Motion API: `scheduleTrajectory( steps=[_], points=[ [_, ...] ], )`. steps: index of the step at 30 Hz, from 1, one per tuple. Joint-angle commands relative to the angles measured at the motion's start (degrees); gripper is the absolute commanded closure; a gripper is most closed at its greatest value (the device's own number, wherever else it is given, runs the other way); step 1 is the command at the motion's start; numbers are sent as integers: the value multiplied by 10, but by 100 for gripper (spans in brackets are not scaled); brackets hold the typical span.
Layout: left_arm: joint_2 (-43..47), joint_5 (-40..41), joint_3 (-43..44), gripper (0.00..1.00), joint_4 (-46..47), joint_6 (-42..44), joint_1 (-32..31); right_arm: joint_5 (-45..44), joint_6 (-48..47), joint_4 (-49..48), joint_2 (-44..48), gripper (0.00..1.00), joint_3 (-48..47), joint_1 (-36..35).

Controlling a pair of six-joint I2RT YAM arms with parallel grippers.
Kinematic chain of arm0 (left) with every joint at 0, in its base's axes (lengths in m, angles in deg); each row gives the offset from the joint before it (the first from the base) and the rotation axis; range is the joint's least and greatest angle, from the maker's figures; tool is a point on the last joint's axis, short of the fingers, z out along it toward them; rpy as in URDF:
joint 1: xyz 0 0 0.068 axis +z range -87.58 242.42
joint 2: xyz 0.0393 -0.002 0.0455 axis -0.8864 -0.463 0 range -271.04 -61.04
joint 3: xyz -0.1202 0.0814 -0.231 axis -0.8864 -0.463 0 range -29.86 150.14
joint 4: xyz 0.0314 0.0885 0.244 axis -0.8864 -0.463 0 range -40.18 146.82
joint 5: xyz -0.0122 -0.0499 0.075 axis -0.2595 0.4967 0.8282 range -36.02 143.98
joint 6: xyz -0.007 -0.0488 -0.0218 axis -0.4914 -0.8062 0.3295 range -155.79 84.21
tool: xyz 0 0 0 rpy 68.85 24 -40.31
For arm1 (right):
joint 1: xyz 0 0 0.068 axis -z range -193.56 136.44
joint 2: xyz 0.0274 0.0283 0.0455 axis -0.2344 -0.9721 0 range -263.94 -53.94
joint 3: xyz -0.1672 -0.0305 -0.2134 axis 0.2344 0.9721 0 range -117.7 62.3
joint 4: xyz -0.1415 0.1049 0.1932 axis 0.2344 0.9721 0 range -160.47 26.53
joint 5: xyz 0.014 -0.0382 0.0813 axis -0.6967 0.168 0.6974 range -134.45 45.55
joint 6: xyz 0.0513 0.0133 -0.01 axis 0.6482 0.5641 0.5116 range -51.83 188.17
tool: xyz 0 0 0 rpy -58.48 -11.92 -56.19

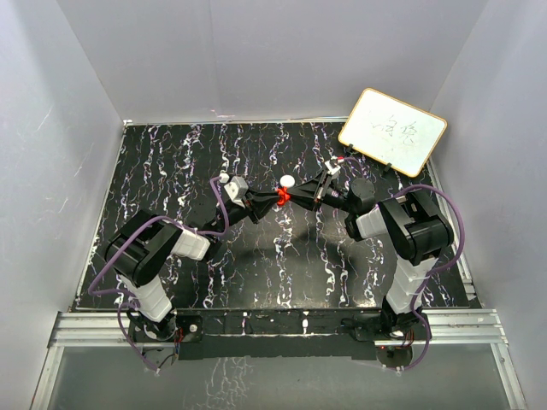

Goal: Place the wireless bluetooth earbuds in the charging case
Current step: Place the earbud in the charging case.

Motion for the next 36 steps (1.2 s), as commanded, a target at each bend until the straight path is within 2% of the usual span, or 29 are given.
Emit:
scheduleTrajectory(
  steps=[1,27,29,32,34,36],
  points=[
    [12,0,1,84,60,9,4,4,8,-60,-4,100,-4,-1],
    [102,24,-23,82,7,26,5,3,20,-79,-24,100,-13,-2],
    [116,70,-27,77,-13,15,5,3,19,-78,-24,100,-13,-1],
    [153,186,-36,64,-84,-6,5,4,17,-78,-30,100,-12,-1],
    [188,241,-38,52,-154,-6,6,6,12,-79,-36,100,-13,-1],
    [226,282,-15,44,-272,-4,5,7,1,-72,-42,100,-13,-1]
  ],
)
